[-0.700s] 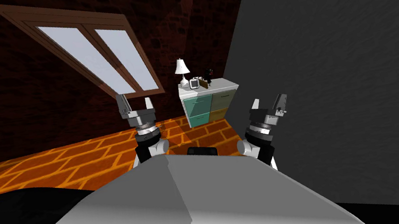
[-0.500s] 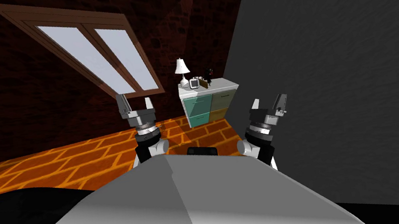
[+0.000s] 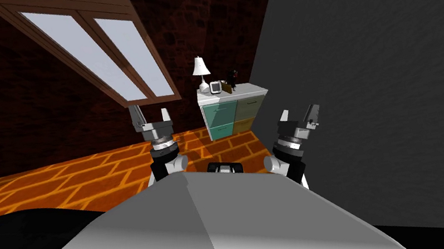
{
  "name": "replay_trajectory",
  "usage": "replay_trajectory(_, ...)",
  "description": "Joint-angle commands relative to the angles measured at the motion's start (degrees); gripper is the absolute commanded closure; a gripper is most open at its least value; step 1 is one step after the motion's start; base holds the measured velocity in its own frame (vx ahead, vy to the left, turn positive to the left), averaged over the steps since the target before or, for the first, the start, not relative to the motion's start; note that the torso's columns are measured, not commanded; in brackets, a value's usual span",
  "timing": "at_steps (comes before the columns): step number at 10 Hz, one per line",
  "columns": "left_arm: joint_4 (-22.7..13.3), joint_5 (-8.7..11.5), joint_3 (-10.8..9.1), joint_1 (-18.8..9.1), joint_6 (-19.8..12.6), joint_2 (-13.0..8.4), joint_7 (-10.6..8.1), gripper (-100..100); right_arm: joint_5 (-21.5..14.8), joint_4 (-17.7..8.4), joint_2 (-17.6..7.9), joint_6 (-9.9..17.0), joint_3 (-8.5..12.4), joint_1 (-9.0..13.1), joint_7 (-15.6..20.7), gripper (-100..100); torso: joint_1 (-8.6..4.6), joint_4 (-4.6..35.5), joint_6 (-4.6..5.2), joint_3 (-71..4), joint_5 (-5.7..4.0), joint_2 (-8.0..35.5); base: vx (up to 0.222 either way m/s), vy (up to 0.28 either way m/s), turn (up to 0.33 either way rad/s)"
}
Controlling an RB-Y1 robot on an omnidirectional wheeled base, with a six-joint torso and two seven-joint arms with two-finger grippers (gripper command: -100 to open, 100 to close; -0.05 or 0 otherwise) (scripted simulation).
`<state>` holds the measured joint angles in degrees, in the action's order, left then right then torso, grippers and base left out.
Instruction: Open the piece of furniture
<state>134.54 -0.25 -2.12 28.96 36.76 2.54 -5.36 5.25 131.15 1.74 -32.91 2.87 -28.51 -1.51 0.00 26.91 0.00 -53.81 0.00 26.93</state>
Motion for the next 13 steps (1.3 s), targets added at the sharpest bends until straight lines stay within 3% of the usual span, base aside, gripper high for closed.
replay_trajectory(1,0.0,0.0,0.0,0.0,0.0,0.0,0.0,0,0.0,0.0,0.0,0.0,0.0,0.0,0.0,0,0.0,4.23,0.0,-8.46,0.0,4.23,0.0,0.0,0.0)
replay_trajectory(2,0.0,0.0,0.0,0.0,0.0,0.0,0.0,0,0.0,0.0,0.0,0.0,0.0,0.0,0.0,0,0.0,8.46,0.0,-16.92,0.0,8.46,0.0,0.0,0.0)
replay_trajectory(3,0.0,0.0,0.0,0.0,0.0,0.0,0.0,0,0.66,-0.31,-2.78,-0.07,-0.03,0.1,-1.02,-100,0.0,12.69,0.0,-25.38,0.0,12.69,0.013,0.003,0.059)
replay_trajectory(5,-0.02,0.0,0.0,0.01,0.0,0.0,0.0,0,2.18,-0.98,-6.16,-0.25,-0.1,0.32,-3.37,-100,0.0,15.13,-0.01,-30.47,0.0,15.11,0.022,0.001,0.103)
replay_trajectory(8,-0.03,0.0,0.0,0.01,0.0,0.0,0.0,0,5.8,-2.45,-9.74,-0.72,-0.25,0.82,-8.26,-100,0.04,15.35,-0.01,-30.79,0.01,15.29,0.046,0.005,0.148)
replay_trajectory(13,-0.02,0.0,0.0,0.01,0.0,0.0,0.0,0,10.67,-4.25,-11.35,-1.38,-0.44,1.46,-15.67,-100,0.0,15.37,0.03,-30.75,0.0,15.37,0.038,0.001,0.122)
